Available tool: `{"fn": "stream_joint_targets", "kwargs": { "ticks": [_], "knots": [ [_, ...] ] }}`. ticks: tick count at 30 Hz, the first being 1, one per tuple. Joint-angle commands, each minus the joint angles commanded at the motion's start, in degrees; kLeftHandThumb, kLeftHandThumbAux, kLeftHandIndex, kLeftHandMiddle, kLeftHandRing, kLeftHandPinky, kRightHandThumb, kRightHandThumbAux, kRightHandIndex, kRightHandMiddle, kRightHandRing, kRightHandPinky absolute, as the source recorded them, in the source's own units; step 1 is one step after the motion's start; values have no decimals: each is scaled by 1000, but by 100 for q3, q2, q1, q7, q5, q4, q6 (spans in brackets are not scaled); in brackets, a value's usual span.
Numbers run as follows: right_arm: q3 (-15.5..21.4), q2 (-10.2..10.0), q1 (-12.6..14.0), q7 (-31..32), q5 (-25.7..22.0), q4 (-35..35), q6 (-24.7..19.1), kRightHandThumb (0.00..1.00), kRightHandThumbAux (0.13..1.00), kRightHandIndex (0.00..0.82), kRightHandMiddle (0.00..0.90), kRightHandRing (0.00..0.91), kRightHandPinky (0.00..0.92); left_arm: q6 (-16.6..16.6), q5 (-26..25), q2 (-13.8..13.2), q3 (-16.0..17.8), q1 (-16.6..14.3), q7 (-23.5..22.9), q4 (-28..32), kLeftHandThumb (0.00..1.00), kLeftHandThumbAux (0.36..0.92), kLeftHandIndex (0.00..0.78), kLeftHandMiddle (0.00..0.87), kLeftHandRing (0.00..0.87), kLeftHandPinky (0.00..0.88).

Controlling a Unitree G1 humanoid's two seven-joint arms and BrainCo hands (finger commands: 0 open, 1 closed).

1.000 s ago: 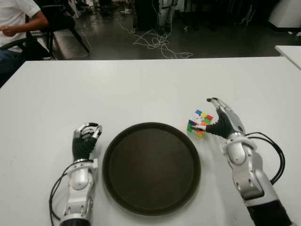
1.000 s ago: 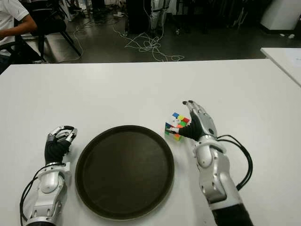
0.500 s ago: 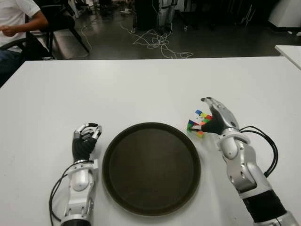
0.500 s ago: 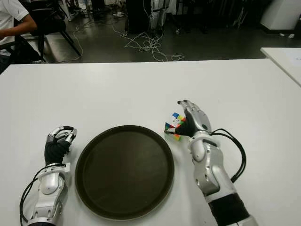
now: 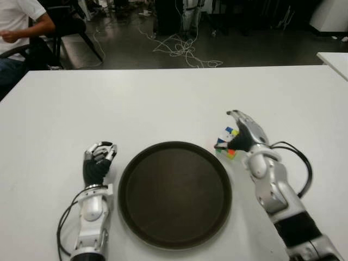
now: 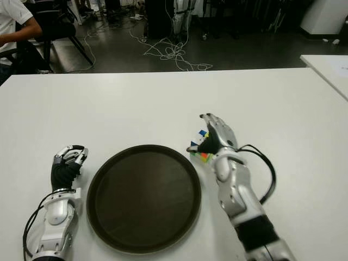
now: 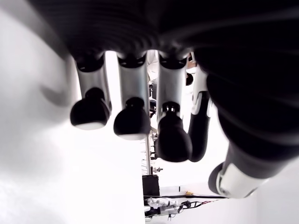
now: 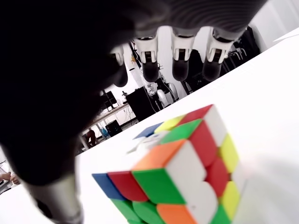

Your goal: Pick up the Rubik's Cube and put it in the plate

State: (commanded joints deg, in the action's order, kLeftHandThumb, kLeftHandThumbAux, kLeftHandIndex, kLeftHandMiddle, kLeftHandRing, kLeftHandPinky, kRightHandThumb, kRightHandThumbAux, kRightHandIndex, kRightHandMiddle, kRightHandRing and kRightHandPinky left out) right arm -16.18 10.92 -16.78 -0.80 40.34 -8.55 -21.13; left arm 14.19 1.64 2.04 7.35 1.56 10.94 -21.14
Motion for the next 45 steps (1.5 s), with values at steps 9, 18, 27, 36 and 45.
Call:
{"fn": "stream_joint_targets", "kwargs": {
  "ticks": [9,18,27,36,45],
  "knots": [
    [33,-14,-125,-118,-112,-233,174,0,829,0,0,0,50,-264,127,-67,-59,0,59,58,717,700,445,812,825,817],
    [92,-57,-329,-184,-255,-539,234,0,862,0,0,13,81,-363,214,-82,-63,-9,81,90,717,700,445,814,828,816],
    [130,-53,-490,-268,-420,-832,298,0,909,111,0,47,99,-472,165,-77,-61,9,9,193,716,700,445,816,829,819],
    [120,-51,-664,-135,-562,-1102,57,0,867,153,10,48,75,-449,138,-48,-32,25,29,217,717,699,445,817,830,821],
    [105,-54,-824,-188,-650,-1521,14,0,880,156,7,50,71,-509,161,-58,-28,10,35,208,718,699,446,813,827,817]
  ]
}}
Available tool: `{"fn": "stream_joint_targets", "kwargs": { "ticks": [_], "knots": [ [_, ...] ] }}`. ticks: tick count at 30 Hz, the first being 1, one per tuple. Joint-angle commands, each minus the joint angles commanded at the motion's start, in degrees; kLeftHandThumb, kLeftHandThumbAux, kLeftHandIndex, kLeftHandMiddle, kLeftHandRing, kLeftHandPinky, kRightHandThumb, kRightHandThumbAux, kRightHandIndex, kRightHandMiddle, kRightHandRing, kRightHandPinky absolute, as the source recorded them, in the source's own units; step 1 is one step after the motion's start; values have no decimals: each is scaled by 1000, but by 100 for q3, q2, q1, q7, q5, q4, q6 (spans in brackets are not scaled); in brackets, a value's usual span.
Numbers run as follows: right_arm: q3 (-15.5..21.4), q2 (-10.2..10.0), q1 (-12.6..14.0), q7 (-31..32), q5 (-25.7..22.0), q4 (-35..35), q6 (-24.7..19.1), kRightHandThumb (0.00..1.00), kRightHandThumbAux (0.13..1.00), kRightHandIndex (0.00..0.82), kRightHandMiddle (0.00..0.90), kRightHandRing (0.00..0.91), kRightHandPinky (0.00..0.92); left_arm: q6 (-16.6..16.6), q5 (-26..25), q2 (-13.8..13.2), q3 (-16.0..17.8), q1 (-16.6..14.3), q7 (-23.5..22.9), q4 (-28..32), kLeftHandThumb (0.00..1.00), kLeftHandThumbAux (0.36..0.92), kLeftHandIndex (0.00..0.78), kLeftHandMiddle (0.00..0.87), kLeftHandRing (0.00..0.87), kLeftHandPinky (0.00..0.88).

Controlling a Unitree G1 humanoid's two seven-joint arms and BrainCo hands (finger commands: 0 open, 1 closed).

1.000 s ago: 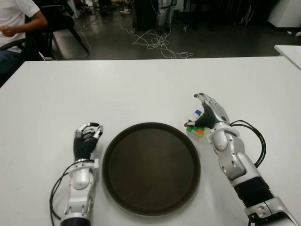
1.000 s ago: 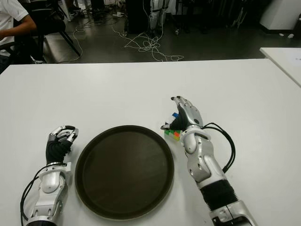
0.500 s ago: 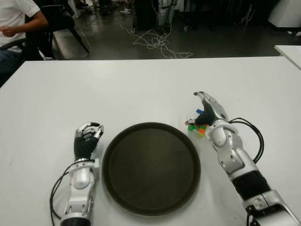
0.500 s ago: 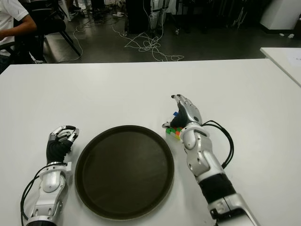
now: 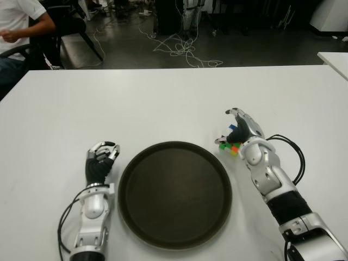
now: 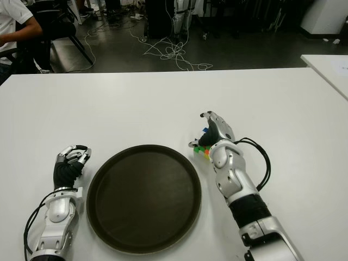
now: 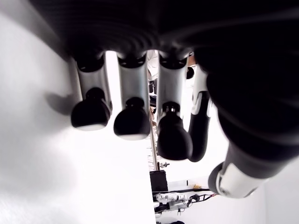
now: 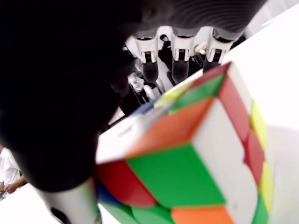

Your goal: Pick up the Rubik's Cube and put it in the plate

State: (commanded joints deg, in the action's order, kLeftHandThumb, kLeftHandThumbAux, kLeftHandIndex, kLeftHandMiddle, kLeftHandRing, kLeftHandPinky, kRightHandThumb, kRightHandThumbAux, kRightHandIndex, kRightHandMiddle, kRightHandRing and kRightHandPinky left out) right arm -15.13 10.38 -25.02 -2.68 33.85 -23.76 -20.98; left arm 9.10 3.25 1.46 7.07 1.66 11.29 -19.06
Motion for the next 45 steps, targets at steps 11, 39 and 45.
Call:
{"fn": "stream_joint_targets", "kwargs": {
  "ticks": [11,39,45],
  "knots": [
    [-56,27,118,-135,26,53,83,0,852,120,0,27,58,-19,38,-26,2,-16,27,7,717,699,446,810,826,816],
    [-109,113,585,-138,174,615,-346,0,827,0,0,20,57,-60,-16,-22,58,-46,3,87,718,699,446,816,831,820],
    [-87,141,679,-181,140,639,-339,0,815,0,0,14,54,-23,-41,13,101,-65,55,87,717,699,446,816,831,822]
  ]
}}
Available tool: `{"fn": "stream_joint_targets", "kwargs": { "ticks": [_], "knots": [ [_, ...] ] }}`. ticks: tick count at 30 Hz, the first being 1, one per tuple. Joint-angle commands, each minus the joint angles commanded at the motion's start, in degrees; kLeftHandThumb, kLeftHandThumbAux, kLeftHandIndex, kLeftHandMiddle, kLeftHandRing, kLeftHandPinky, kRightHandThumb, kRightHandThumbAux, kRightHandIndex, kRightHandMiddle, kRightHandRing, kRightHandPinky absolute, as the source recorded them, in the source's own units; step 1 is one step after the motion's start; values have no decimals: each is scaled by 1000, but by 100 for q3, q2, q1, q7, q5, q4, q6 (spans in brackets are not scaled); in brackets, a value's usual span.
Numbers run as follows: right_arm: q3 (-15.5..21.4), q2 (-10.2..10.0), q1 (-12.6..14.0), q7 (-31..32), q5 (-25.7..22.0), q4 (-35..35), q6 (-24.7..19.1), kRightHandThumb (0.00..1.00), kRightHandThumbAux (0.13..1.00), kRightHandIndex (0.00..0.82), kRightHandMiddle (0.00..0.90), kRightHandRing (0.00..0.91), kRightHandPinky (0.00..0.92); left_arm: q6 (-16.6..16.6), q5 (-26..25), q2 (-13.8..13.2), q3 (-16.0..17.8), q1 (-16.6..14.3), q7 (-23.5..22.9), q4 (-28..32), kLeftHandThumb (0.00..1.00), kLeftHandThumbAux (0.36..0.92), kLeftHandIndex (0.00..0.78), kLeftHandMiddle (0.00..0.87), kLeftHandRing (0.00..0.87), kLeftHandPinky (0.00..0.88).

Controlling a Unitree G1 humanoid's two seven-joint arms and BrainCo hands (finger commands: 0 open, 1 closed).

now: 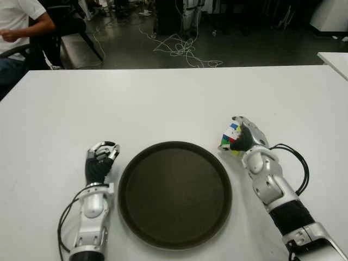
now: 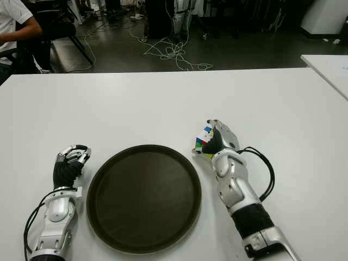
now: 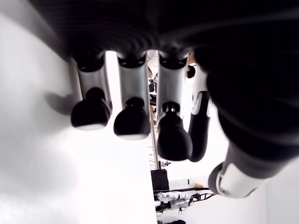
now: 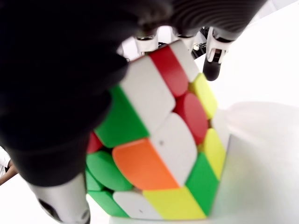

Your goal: Pick up the Rubik's Cube and put it in the plate

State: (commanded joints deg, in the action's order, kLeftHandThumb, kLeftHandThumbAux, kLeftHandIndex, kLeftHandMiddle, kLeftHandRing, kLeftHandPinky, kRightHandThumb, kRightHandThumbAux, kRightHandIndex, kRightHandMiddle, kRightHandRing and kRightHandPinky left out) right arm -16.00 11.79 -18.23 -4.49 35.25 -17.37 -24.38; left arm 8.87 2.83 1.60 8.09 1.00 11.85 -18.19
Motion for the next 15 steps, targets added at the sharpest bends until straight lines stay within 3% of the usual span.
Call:
{"fn": "stream_joint_targets", "kwargs": {
  "ticks": [15],
  "knots": [
    [0,6,121,130,-55,11,-69,0,810,0,0,10,48,72,-88,-19,49,-52,-53,-69,716,700,445,819,828,816]
  ]
}}
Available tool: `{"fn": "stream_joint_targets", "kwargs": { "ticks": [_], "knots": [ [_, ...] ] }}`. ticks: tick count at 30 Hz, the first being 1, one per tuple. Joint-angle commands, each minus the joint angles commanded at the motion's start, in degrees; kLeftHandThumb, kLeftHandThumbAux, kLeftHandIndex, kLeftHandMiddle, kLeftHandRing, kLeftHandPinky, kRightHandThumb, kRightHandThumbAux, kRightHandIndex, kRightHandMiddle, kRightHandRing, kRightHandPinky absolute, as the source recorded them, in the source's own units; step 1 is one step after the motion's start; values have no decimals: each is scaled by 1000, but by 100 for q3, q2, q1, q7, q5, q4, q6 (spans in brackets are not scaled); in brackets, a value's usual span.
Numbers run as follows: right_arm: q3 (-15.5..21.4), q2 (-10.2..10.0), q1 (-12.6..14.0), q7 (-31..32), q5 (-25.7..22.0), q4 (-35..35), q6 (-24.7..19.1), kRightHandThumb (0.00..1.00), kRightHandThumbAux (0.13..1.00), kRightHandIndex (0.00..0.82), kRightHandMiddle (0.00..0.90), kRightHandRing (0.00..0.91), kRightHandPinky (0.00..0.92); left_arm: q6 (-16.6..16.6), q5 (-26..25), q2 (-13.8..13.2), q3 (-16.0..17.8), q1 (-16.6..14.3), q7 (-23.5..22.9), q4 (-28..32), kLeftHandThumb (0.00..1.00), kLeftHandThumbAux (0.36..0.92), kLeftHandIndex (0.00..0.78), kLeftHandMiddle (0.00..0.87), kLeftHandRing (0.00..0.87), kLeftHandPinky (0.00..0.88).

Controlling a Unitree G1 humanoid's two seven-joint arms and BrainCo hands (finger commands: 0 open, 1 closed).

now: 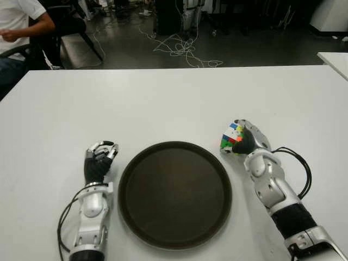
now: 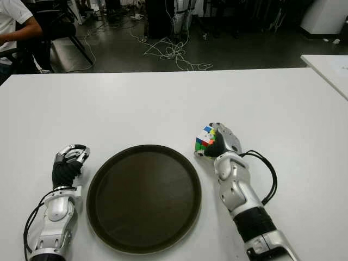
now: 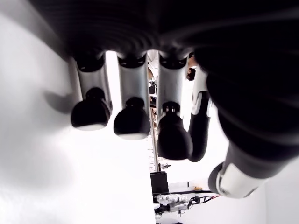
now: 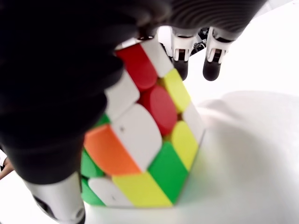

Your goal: Pick up the Rubik's Cube and put it in the plate

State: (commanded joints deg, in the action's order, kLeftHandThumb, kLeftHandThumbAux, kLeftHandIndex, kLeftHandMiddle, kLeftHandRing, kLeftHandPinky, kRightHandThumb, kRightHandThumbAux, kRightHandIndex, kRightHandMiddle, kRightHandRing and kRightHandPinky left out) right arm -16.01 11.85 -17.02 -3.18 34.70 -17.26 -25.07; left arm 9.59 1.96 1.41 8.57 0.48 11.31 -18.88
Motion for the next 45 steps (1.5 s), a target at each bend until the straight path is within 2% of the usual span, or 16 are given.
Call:
{"fn": "stream_joint_targets", "kwargs": {
  "ticks": [15,25,27,31,33,34,37,40,41,43,45],
  "knots": [
    [66,-15,78,-13,-58,15,7,0,837,0,9,27,61,50,7,55,20,-20,105,8,717,699,445,822,838,833],
    [65,72,60,-181,-47,-90,308,0,862,19,84,90,104,237,-37,68,26,-37,104,-99,716,699,445,825,842,834],
    [57,88,70,-270,-24,-118,420,0,868,37,100,107,121,267,-52,69,30,-31,94,-113,717,699,445,824,842,830],
    [120,87,97,-436,-66,-157,610,0,891,98,153,168,222,282,-57,75,27,-19,103,-115,717,700,445,822,837,819],
    [191,52,116,-595,-97,-179,693,52,895,167,214,233,307,267,-49,79,19,-5,111,-94,717,700,445,821,834,817],
    [213,32,121,-670,-100,-193,716,279,839,255,264,283,363,258,-47,78,17,-2,111,-85,717,699,445,820,833,819],
    [256,-19,113,-884,-82,-244,710,556,769,365,360,378,458,239,-24,56,0,4,93,-80,717,699,445,819,834,819],
    [269,-36,112,-962,-93,-258,706,648,745,404,438,456,517,233,-13,45,-8,12,85,-74,716,700,444,818,833,817],
    [289,-47,110,-983,-110,-251,695,657,743,407,446,464,523,239,-4,40,-13,13,86,-77,716,700,444,818,833,817],
    [325,-68,105,-1020,-138,-246,684,677,736,419,540,554,593,249,9,33,-18,12,90,-88,716,700,445,816,830,818],
    [350,-86,103,-1055,-159,-248,689,684,734,423,591,603,636,259,16,27,-17,10,95,-104,716,700,445,815,829,820]
  ]
}}
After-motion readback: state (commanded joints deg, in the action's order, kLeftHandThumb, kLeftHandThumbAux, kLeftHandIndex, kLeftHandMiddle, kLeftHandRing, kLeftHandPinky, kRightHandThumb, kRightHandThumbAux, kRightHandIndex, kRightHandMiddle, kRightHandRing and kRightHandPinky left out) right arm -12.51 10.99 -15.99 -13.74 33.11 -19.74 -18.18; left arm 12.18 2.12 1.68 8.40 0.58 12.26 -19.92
